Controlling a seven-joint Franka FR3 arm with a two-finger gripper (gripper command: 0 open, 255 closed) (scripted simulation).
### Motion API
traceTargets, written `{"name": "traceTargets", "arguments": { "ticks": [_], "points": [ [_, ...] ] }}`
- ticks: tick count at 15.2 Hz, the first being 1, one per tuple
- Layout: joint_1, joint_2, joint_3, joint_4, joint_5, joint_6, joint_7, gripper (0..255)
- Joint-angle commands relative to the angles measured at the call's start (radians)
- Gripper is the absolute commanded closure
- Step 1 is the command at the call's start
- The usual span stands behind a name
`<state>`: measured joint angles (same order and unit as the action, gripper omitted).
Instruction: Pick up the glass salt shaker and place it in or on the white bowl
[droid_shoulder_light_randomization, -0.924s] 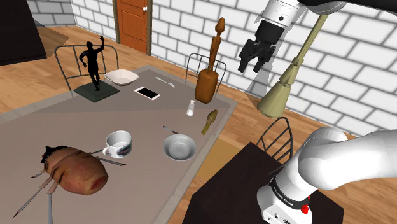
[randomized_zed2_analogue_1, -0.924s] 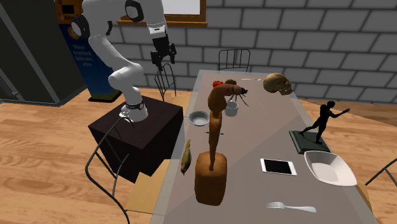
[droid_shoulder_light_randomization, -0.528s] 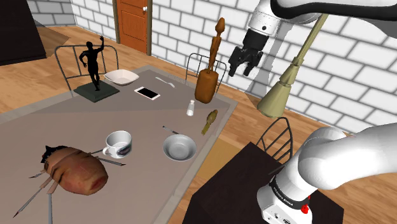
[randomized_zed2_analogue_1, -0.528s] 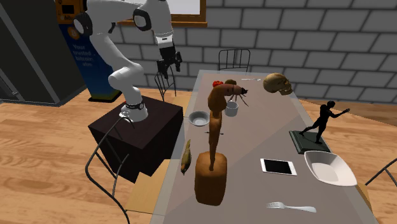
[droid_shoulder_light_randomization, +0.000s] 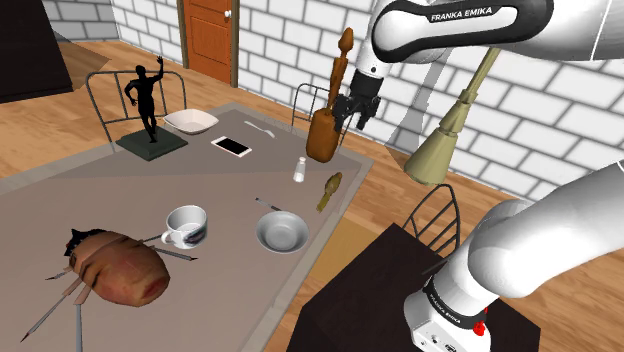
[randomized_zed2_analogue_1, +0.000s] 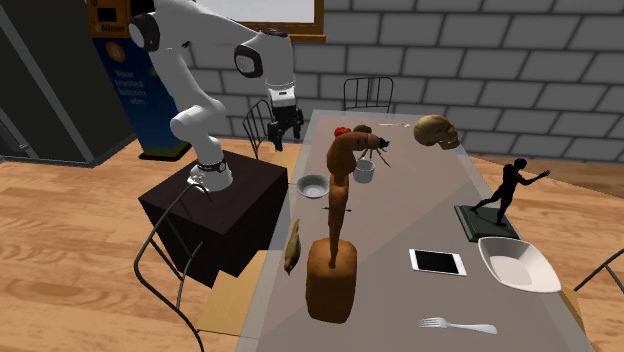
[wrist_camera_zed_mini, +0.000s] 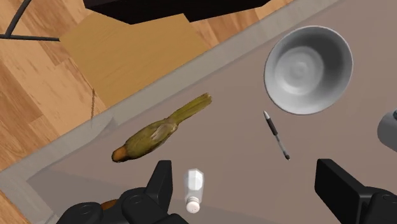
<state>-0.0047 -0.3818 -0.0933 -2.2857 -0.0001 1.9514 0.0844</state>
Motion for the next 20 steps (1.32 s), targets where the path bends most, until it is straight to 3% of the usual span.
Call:
{"name": "traceTargets", "arguments": {
  "ticks": [1, 11, 20],
  "points": [
    [-0.001, 0.07, -0.003, 0.016, -0.004, 0.049, -0.004, 0],
    [-0.011, 0.443, -0.023, 0.191, -0.012, 0.221, -0.033, 0],
    [-0.032, 0.794, -0.031, 0.458, -0.01, 0.281, -0.053, 0]
  ]
}}
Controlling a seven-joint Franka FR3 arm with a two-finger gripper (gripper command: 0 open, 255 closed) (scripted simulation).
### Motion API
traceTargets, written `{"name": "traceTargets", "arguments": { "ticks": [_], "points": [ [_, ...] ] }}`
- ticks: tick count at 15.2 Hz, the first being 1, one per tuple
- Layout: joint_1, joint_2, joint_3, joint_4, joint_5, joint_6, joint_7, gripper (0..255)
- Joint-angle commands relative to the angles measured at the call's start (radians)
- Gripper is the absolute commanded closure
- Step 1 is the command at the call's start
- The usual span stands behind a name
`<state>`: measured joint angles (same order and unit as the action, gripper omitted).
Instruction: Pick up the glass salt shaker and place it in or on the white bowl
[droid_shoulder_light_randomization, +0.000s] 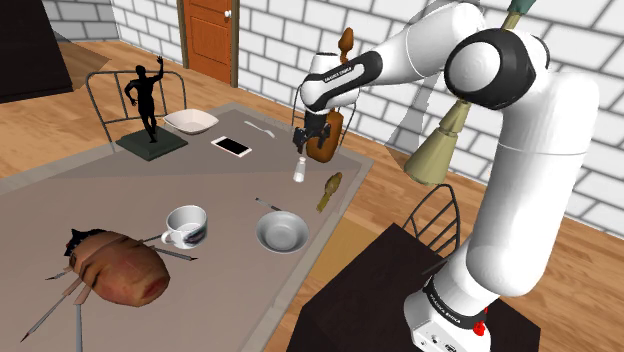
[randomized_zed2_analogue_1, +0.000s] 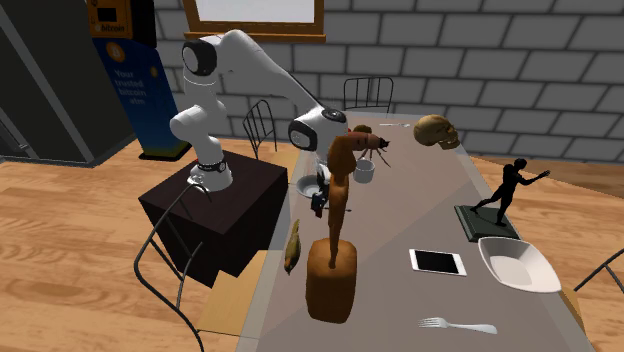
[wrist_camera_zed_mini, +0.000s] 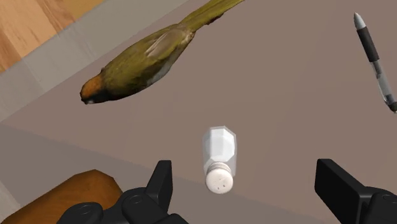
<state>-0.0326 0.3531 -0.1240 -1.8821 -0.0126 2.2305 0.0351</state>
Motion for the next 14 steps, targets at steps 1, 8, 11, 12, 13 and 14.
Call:
{"name": "traceTargets", "arguments": {
  "ticks": [1, 8, 11, 12, 13, 14],
  "points": [
    [-0.008, 0.099, 0.0, 0.091, 0.003, 0.003, -0.006, 0],
    [-0.021, 0.249, 0.0, 0.21, 0.005, 0.026, -0.011, 0],
    [-0.024, 0.274, 0.001, 0.206, 0.007, 0.055, -0.012, 0],
    [-0.025, 0.287, 0.002, 0.206, 0.008, 0.069, -0.013, 0],
    [-0.025, 0.287, 0.002, 0.205, 0.008, 0.069, -0.013, 0],
    [-0.025, 0.287, 0.002, 0.205, 0.008, 0.069, -0.013, 0]
  ]
}}
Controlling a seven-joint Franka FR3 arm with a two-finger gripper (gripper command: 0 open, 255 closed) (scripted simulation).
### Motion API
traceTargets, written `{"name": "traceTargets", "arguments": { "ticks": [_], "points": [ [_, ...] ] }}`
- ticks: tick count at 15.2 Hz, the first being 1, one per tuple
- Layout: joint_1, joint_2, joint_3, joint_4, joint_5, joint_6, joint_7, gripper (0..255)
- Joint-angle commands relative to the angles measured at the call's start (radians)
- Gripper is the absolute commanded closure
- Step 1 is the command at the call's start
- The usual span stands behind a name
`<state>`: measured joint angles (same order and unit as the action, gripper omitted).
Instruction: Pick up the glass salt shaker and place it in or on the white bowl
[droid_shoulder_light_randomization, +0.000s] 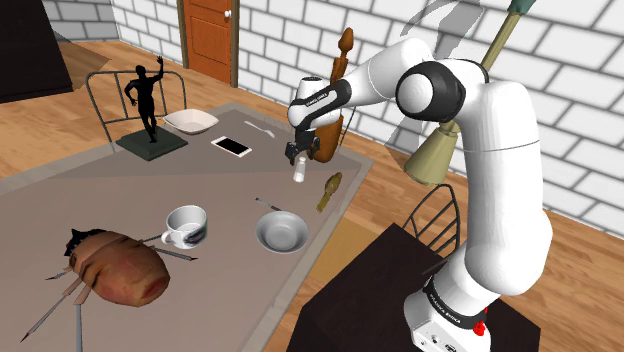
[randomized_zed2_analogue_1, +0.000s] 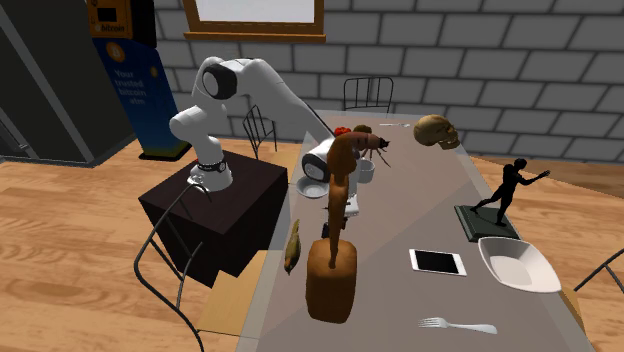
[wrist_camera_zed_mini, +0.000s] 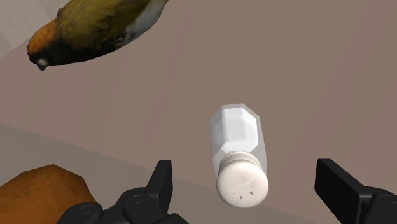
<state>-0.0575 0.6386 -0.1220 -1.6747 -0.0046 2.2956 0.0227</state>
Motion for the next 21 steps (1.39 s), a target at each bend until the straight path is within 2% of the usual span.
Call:
{"name": "traceTargets", "arguments": {
  "ticks": [1, 6, 7, 16, 21],
  "points": [
    [0.0, 0.002, 0.0, -0.002, 0.0, 0.004, 0.0, 0],
    [0.0, 0.002, 0.0, -0.002, 0.0, 0.004, 0.0, 0],
    [0.0, 0.002, 0.0, -0.002, 0.0, 0.004, 0.0, 255],
    [0.0, 0.002, 0.0, -0.002, 0.0, 0.004, 0.0, 255],
    [0.002, -0.04, -0.003, 0.002, -0.003, -0.042, -0.001, 255]
  ]
}}
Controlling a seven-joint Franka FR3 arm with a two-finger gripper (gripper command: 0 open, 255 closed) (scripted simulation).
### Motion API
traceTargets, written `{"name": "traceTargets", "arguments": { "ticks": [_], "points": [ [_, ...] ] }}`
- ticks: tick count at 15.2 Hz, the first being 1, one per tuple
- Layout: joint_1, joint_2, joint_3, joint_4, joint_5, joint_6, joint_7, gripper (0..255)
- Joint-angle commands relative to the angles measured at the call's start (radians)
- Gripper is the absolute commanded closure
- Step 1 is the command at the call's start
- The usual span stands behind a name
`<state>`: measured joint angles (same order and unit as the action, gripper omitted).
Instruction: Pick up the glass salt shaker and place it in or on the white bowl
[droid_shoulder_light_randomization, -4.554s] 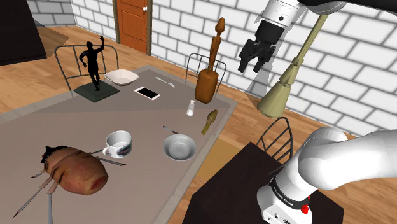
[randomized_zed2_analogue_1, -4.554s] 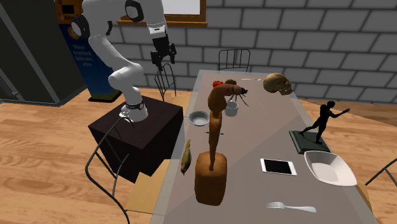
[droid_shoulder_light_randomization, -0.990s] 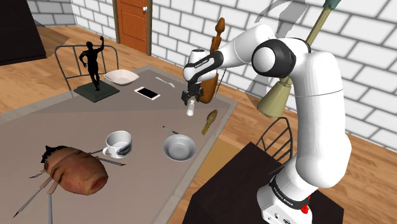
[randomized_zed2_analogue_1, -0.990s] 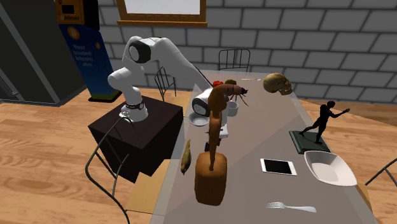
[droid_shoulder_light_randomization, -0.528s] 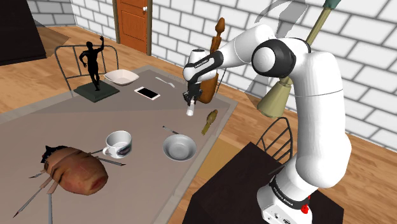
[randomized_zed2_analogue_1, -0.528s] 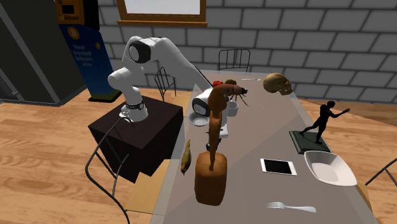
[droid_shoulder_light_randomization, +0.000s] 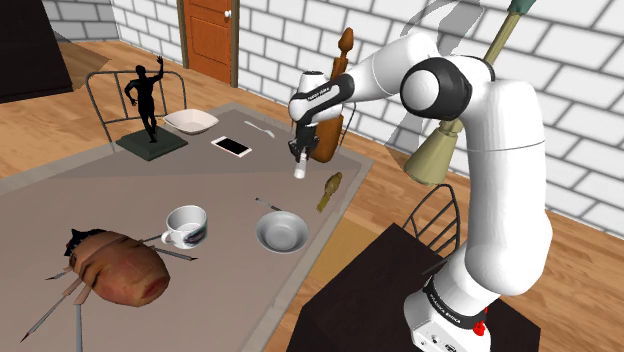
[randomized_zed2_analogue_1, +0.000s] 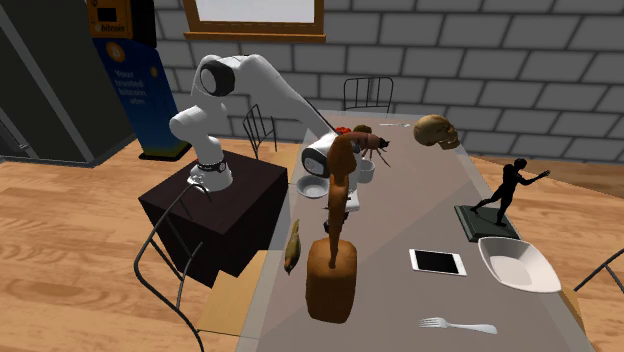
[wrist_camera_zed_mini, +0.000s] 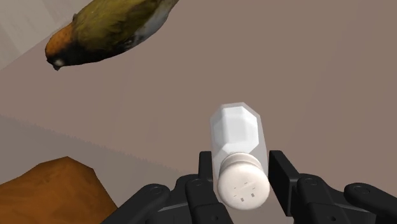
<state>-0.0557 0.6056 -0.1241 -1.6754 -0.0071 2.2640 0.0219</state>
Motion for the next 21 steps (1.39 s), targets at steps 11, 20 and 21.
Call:
{"name": "traceTargets", "arguments": {
  "ticks": [11, 20, 21],
  "points": [
    [0.004, -0.087, -0.006, 0.033, -0.007, -0.12, -0.003, 255],
    [0.02, -0.161, -0.006, 0.023, -0.016, -0.183, 0.011, 255],
    [0.033, -0.191, -0.004, -0.021, -0.021, -0.172, 0.028, 255]
  ]
}}
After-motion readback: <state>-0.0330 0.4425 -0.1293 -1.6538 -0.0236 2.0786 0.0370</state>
